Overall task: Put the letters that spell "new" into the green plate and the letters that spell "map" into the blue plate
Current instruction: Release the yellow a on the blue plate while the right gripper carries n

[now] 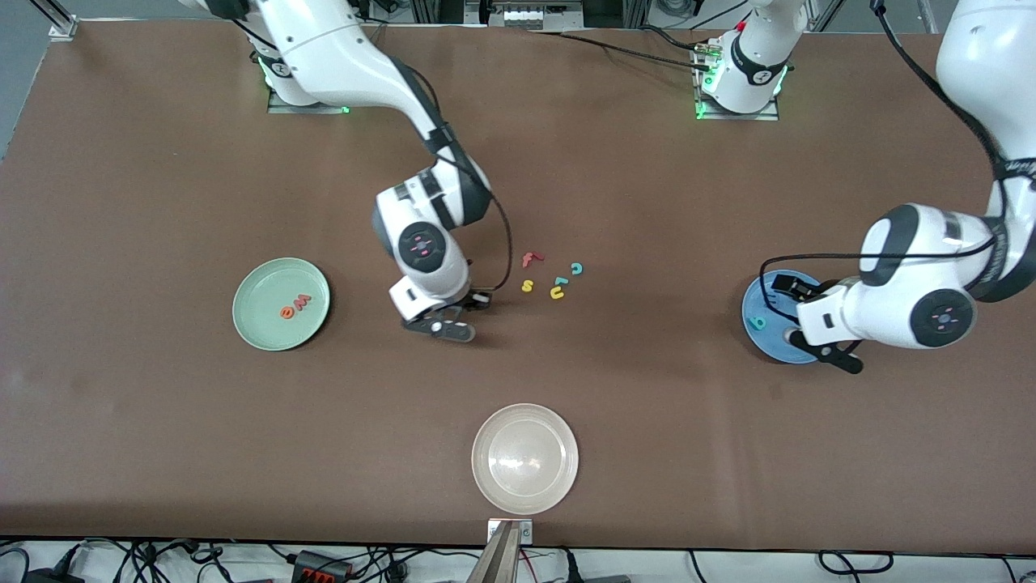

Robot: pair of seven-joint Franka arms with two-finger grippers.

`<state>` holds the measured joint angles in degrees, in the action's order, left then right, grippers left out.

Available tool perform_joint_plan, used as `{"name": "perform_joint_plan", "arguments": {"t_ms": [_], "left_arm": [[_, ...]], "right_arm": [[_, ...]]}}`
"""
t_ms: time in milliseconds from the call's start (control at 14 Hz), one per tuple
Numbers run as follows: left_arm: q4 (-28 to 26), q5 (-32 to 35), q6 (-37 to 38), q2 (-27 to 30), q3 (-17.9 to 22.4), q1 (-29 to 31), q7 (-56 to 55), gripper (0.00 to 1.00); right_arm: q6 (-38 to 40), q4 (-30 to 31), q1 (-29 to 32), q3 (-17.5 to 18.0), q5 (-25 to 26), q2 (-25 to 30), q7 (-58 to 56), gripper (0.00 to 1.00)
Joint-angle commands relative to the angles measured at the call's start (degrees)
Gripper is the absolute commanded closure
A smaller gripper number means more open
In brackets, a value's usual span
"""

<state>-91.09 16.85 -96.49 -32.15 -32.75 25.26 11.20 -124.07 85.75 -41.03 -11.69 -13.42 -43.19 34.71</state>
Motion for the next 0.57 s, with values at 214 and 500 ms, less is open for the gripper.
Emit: {"name": "perform_joint_plan", "arguments": {"t_ms": [214,500], "left_arm": [[11.17,-1.29,11.30,4.99,-1.27,-0.04,-1.97,0.00],[14.72,-3.40,17.29,8.67,5.89,-7.21,-5.82,0.00]], "right_arm": [[14.56,7.82,8.25,-14.03,0.23,9.16,-30.52,0.95],[13.60,13.47,9.90,-18.98,0.14,10.85,-42.34,0.95]]}}
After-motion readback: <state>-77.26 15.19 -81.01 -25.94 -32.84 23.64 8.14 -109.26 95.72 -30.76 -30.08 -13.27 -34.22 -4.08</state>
